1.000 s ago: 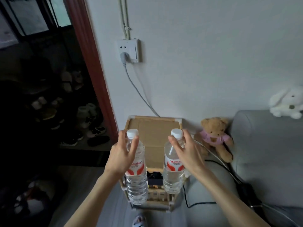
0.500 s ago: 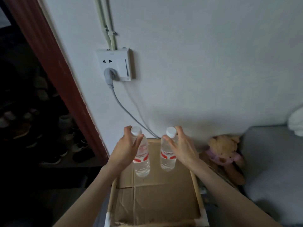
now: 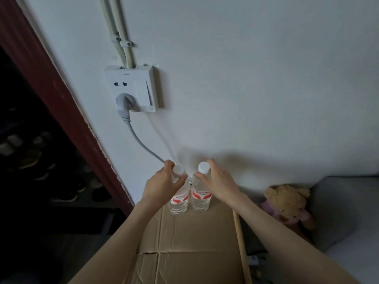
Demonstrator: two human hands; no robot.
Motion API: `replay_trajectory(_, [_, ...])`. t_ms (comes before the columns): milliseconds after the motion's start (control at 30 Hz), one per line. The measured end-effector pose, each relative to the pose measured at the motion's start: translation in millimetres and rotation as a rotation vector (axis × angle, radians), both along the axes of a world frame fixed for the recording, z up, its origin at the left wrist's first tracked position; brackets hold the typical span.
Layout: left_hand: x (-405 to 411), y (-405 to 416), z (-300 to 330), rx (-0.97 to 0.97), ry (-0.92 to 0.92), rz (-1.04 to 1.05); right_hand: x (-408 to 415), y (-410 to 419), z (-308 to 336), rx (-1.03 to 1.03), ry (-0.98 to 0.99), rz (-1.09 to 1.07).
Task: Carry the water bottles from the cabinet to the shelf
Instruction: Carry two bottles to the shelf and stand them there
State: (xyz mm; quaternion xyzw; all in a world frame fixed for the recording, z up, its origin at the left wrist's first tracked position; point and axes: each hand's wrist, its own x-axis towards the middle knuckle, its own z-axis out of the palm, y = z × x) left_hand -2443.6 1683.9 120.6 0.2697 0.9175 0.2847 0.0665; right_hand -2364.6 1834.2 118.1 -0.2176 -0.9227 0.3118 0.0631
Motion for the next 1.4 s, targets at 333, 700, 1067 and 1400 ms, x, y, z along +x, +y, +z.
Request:
replay_trajectory(333, [-12.4, -18.1, 10.3, 0.008, -0.077, -0.456, 10.5, 22.1, 13.9, 0.137, -0.057, 0.422])
replay_trajectory(700, [-14.1, -8.5, 19.4, -0.039, 0.005, -0.052, -10.1, 21.6, 29.0, 0.249, -0.124, 0.229])
replay_trajectory(1067, [-18.7, -13.1, 22.3, -0.032, -0.008, -0.204, -13.8, 20.1, 35.3, 0.198, -0.21, 0.288])
replay_trajectory(1400, [-19.0, -13.9, 16.6, -0.031, -0.107, -0.243, -10.3, 24.1, 37.5, 0.085, -0.321, 0.38])
